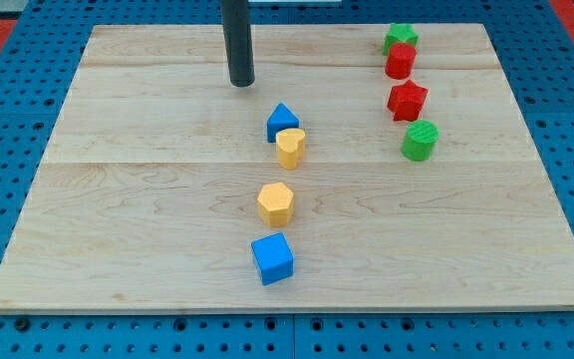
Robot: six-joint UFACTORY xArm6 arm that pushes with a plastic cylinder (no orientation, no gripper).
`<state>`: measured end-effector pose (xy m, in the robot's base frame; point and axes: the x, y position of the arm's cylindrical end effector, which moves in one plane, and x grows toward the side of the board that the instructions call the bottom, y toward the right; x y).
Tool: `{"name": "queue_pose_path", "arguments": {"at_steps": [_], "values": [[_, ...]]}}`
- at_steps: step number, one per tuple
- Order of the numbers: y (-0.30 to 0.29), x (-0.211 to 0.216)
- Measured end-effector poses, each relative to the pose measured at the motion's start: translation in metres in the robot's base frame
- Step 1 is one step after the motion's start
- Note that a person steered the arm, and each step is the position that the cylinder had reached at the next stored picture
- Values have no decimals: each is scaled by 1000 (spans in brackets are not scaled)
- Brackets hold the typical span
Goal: Place the yellow hexagon and blue cube in a vertical line at the bottom center of the board
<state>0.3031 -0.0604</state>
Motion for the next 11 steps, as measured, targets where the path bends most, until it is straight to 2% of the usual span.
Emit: {"name": "queue_pose_path", "arguments": {"at_steps": [1,2,5,6,7,8,11], "values": [[11,-13],[54,-15],[143,101],[151,155],[150,217],[122,240],[41,222]]}}
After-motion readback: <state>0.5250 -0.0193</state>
